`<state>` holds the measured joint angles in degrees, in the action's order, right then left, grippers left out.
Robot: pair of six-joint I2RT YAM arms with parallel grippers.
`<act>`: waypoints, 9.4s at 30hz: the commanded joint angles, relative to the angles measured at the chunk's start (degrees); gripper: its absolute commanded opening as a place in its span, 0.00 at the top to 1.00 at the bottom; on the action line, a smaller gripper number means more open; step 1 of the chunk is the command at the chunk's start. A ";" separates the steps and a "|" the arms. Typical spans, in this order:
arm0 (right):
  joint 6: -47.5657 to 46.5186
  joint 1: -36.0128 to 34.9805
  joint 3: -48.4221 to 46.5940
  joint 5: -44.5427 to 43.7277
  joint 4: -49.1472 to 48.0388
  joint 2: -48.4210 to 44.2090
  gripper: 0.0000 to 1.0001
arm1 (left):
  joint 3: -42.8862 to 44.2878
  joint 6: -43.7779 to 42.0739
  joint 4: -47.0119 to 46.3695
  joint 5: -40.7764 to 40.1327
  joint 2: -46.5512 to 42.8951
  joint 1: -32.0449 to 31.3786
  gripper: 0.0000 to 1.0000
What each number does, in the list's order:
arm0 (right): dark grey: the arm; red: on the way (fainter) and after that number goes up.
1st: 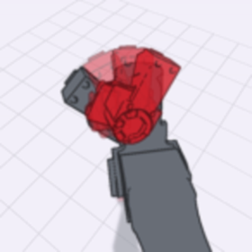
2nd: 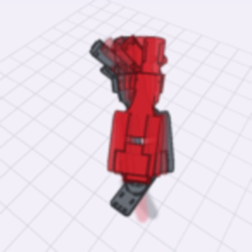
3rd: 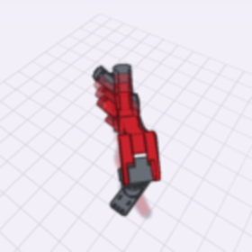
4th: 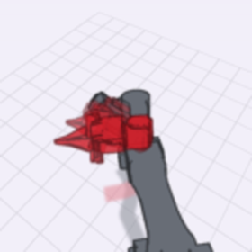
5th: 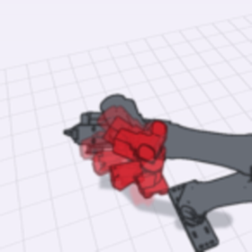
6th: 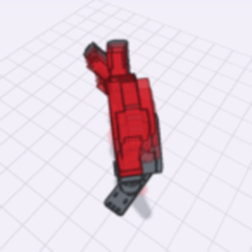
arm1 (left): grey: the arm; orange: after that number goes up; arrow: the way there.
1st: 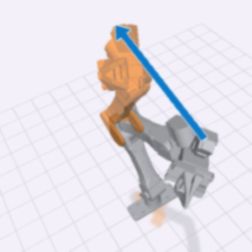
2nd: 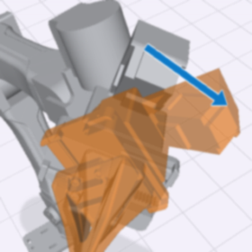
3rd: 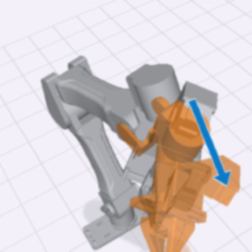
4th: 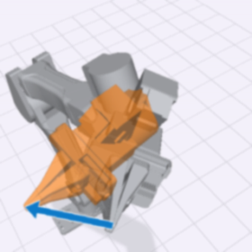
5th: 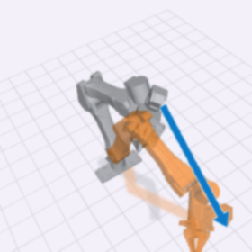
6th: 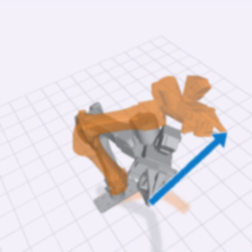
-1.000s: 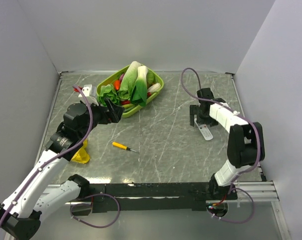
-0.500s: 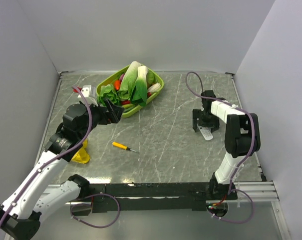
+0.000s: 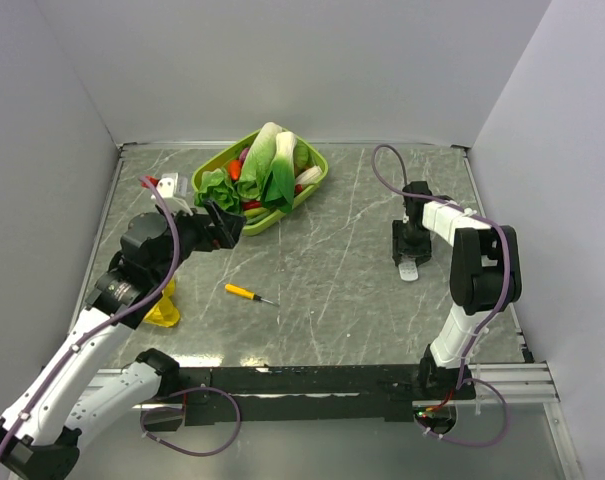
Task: Unload the batteries from the remote control
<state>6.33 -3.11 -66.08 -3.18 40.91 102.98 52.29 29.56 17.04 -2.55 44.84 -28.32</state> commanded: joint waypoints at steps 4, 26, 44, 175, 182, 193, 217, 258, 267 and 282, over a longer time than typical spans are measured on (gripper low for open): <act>0.09 -6.97 -0.36 2.73 -0.21 -4.97 0.62 | 0.70 1.37 0.01 -4.57 1.04 -0.07 0.02; 9.22 -30.37 19.67 41.58 -32.46 -39.87 0.68 | -7.82 26.86 -9.92 17.39 8.67 -0.07 0.12; 15.47 -34.68 18.97 42.82 -38.17 -34.60 0.67 | -8.61 30.99 -18.00 23.72 18.35 -4.73 0.15; 23.73 -35.38 28.99 13.26 -25.67 -65.63 0.01 | -30.40 28.79 -50.60 41.66 20.36 -7.54 0.99; 28.47 -35.38 37.15 20.40 -36.75 -60.36 0.18 | -32.16 30.82 -57.55 43.94 31.17 -7.81 0.99; 32.25 -35.29 41.38 18.21 -42.74 -52.10 0.36 | -30.32 27.31 -52.03 40.52 35.58 -8.07 0.99; 35.77 -35.29 45.25 17.24 -55.14 -36.63 0.41 | -31.99 27.74 -53.51 39.02 39.45 -8.60 0.99; 41.31 -35.29 50.62 25.50 -62.88 -36.27 0.50 | -30.32 28.27 -50.53 37.88 40.85 -9.65 0.99; 40.08 -35.38 50.88 22.43 -58.49 -39.77 0.49 | -30.23 27.66 -47.89 35.86 39.19 -9.92 0.99; 36.47 -35.29 49.65 18.56 -57.76 -39.88 0.47 | -30.93 28.27 -48.68 35.06 39.01 -10.00 0.99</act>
<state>43.77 -38.11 -15.38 16.03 -12.86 61.84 20.93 58.17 -30.63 33.74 83.07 -38.09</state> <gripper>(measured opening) 0.531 0.285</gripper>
